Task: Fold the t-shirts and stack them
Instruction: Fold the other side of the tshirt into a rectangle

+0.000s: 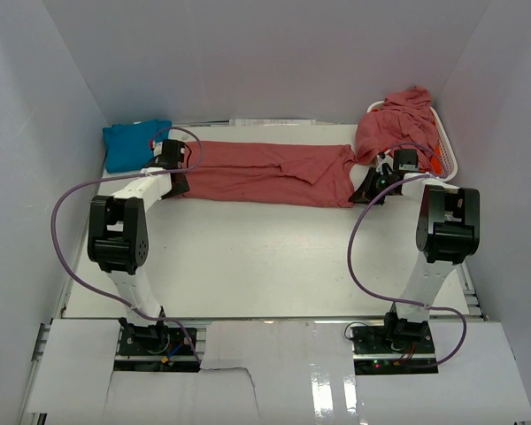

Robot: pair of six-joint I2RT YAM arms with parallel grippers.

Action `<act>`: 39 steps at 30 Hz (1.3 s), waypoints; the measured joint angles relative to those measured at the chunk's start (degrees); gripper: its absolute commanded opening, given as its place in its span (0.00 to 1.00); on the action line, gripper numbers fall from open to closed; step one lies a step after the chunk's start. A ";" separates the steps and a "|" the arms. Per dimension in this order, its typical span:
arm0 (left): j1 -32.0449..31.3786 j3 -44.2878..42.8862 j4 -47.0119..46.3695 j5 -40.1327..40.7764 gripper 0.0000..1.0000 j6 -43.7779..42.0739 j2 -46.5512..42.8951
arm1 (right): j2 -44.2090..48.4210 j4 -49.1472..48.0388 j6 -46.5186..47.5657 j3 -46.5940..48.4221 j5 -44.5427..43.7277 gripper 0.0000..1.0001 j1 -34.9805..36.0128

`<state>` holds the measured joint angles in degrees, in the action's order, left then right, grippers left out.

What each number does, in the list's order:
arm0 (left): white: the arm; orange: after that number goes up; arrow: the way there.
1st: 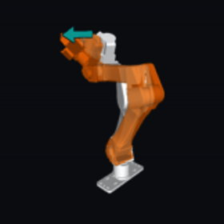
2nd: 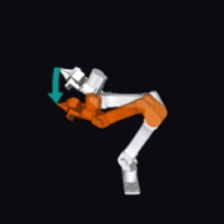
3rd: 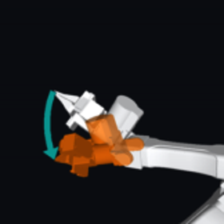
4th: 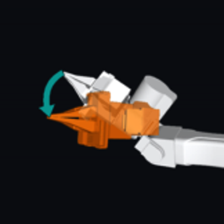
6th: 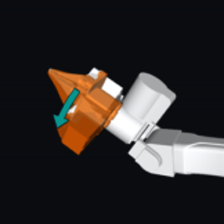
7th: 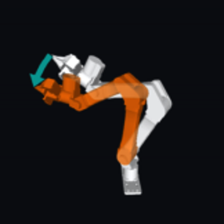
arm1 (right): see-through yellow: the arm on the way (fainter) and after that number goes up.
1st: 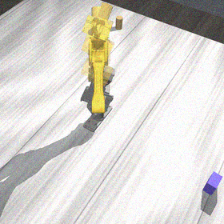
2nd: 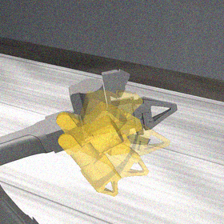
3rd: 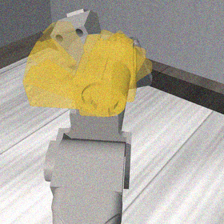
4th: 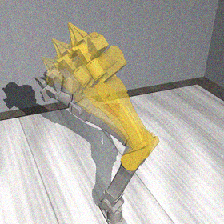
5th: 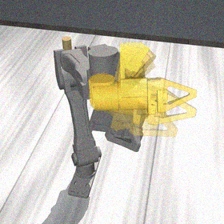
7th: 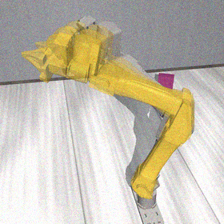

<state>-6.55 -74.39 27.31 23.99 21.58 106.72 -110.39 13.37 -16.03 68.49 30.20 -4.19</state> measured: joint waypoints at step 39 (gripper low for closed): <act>-1.51 -5.18 -1.25 -1.05 0.39 2.21 6.47 | -0.68 -0.26 -0.02 0.20 0.28 0.08 0.00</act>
<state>-8.05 -79.57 26.06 22.94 23.79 113.19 -111.07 13.10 -16.05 68.69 30.48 -4.19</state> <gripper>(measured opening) 0.407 0.081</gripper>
